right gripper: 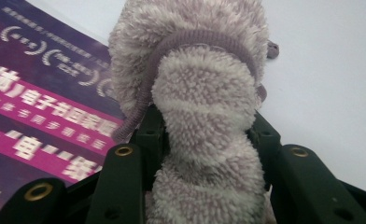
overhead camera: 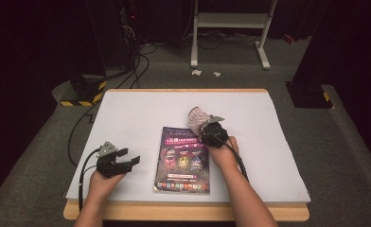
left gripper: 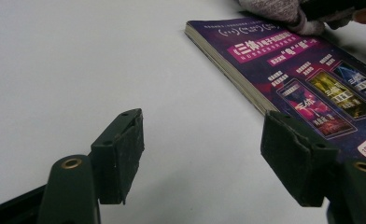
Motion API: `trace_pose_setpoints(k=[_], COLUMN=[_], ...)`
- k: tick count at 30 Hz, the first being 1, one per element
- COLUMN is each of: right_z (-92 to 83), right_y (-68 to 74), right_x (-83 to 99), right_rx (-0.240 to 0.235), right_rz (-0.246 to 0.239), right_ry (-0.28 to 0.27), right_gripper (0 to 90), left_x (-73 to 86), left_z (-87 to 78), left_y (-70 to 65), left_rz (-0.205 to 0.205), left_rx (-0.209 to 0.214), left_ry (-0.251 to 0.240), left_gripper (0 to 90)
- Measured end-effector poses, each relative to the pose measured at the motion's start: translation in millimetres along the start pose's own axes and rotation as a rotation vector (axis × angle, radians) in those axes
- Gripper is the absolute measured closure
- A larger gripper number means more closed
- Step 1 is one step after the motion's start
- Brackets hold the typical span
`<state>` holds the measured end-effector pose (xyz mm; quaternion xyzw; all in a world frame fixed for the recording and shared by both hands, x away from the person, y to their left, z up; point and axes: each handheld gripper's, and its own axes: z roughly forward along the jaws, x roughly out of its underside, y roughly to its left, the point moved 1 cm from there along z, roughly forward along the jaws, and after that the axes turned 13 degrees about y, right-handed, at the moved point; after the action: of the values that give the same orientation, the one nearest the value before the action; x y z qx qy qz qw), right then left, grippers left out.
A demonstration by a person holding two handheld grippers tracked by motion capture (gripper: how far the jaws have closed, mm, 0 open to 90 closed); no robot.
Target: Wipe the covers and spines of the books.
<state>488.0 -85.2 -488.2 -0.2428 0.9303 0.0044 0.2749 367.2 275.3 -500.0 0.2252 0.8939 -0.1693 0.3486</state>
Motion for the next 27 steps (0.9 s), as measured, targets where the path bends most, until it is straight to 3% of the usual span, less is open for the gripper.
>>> trace_pose_setpoints(k=[4, 11, 15, 16, 19, 20, 23, 26, 27], right_z=[-0.8, 0.7, 4.8, 4.8, 9.2, 11.9, 14.3, 17.5, 17.5], right_y=[-6.0, 3.8, 30.9, 30.9, 49.6, 62.0, 74.0, 96.5, 96.5], right_x=[2.1, -2.9, -18.2, -18.2, -29.0, -35.0, -41.5, -52.8, -52.8], right_rx=[-0.003, -0.016, -0.041, -0.041, -0.052, -0.069, -0.077, -0.107, -0.107], right_rz=[0.013, 0.004, -0.057, -0.057, -0.092, -0.102, -0.122, -0.151, -0.151], right_ry=[0.004, -0.004, 0.002, 0.002, 0.002, -0.006, -0.009, -0.015, -0.015], right_gripper=[58.9, 59.3, 59.3, 59.3, 59.3, 59.3, 59.3, 59.3, 59.3], left_x=[0.2, 0.1, 0.1, 0.1, 0.0, 0.2, 0.4, 1.0, 1.0], left_z=[1.1, 0.5, 0.7, 0.7, -0.1, -0.4, -0.2, -0.4, -0.4], left_y=[-1.1, -0.7, -0.7, -0.7, -0.1, 0.1, -0.1, 0.1, 0.1], left_rz=[0.007, 0.000, 0.003, 0.003, 0.003, 0.000, 0.001, 0.002, 0.002], left_rx=[-0.002, 0.003, 0.008, 0.008, 0.010, 0.013, 0.014, 0.016, 0.016], left_ry=[0.008, 0.000, 0.002, 0.002, -0.001, -0.001, -0.001, 0.002, 0.002], left_gripper=[30.5, 30.5, 30.5, 30.5, 30.5, 30.5, 30.5, 30.5, 30.5])
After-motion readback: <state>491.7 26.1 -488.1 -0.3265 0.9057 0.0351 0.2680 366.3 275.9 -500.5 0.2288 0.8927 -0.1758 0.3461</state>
